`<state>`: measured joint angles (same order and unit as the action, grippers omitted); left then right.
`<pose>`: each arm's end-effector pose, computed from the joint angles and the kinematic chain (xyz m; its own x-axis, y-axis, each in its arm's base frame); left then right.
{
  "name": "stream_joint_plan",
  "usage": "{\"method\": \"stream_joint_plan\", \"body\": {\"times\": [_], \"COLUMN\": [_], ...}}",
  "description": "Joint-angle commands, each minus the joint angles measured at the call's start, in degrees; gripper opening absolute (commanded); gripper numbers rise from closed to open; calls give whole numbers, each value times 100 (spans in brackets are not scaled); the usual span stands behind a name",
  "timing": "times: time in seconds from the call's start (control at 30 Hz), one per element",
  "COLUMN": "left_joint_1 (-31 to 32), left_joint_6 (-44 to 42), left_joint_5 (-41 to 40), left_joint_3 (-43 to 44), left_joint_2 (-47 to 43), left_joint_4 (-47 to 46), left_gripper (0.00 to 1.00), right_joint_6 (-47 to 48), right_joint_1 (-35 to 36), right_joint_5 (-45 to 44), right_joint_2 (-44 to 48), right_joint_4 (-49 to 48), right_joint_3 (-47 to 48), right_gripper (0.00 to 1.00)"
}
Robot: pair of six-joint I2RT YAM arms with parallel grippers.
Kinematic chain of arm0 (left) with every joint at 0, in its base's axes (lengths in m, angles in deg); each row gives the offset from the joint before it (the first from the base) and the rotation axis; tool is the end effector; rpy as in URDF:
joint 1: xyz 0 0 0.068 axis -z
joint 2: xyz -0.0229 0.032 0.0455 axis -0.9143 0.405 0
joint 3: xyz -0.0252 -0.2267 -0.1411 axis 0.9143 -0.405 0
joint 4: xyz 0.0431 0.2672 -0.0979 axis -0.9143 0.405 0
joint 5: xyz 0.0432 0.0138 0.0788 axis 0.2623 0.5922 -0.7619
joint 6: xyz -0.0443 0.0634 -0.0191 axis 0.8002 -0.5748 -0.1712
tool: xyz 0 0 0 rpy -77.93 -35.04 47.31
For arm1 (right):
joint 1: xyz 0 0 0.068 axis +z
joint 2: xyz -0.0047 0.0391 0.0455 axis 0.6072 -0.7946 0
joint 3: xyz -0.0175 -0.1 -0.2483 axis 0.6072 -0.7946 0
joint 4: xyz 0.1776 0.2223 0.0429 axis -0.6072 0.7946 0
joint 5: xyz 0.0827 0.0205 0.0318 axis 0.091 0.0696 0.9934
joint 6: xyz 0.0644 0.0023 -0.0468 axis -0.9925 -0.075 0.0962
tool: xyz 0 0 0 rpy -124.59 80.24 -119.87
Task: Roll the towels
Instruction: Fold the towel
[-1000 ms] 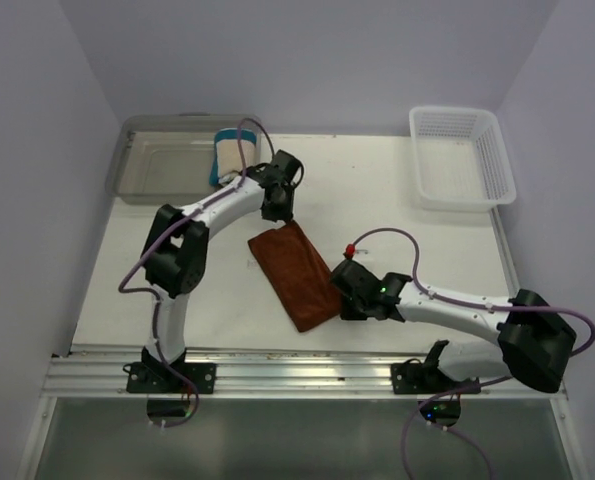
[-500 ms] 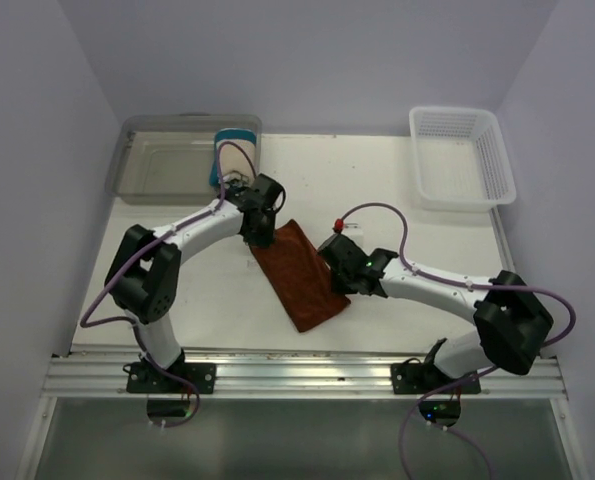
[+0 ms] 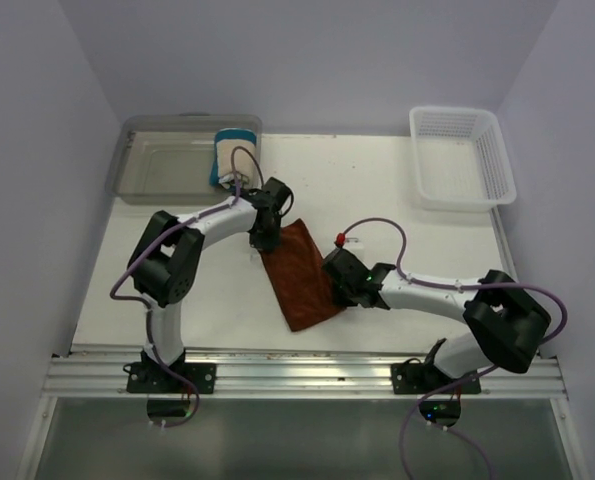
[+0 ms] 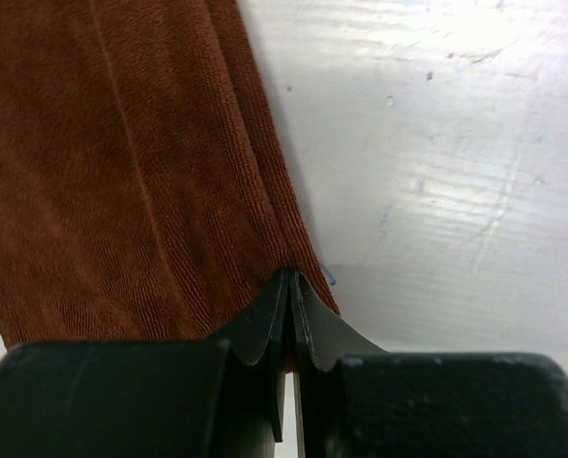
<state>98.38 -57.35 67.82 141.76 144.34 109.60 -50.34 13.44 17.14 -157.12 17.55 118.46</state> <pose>0.3561 -0.2151 0.1104 -0.9443 0.0279 -0.3279 0.0475 0.9975 -0.0519 0.2032 0.2198 0.1078 -0.8704 0.0253 -0.4917 -0.0619 0.9851 0.1602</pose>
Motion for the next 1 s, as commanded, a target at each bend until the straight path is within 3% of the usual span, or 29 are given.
{"method": "stream_joint_plan", "body": {"times": [0.0, 0.27, 0.53, 0.63, 0.67, 0.77, 0.97], "left_joint_1": [7, 7, -2, -54, -89, -309, -511], "left_joint_6": [67, -205, -223, -188, -171, -144, -179], "left_joint_5": [-97, -685, -572, -581, -476, -55, 219], "left_joint_3": [372, 1128, 953, 988, 971, 909, 874], "left_joint_2": [552, 228, -291, -213, -178, -116, 86], "left_joint_4": [-250, 188, 58, 101, 41, -144, -337], "left_gripper": [0, 0, 0, 12, 21, 31, 36], "right_joint_6": [-598, -1249, -732, -495, -450, -292, -317], "right_joint_1": [322, 894, 420, 68, -28, -99, -99], "right_joint_5": [379, -147, -851, -790, -798, -825, -702], "right_joint_2": [27, 299, 589, 756, 800, 844, 721], "right_joint_4": [-385, -229, 660, 643, 669, 730, 696], "right_joint_3": [-435, -462, 117, 232, 267, 407, 408], "right_gripper": [6, 6, 13, 13, 13, 14, 13]}}
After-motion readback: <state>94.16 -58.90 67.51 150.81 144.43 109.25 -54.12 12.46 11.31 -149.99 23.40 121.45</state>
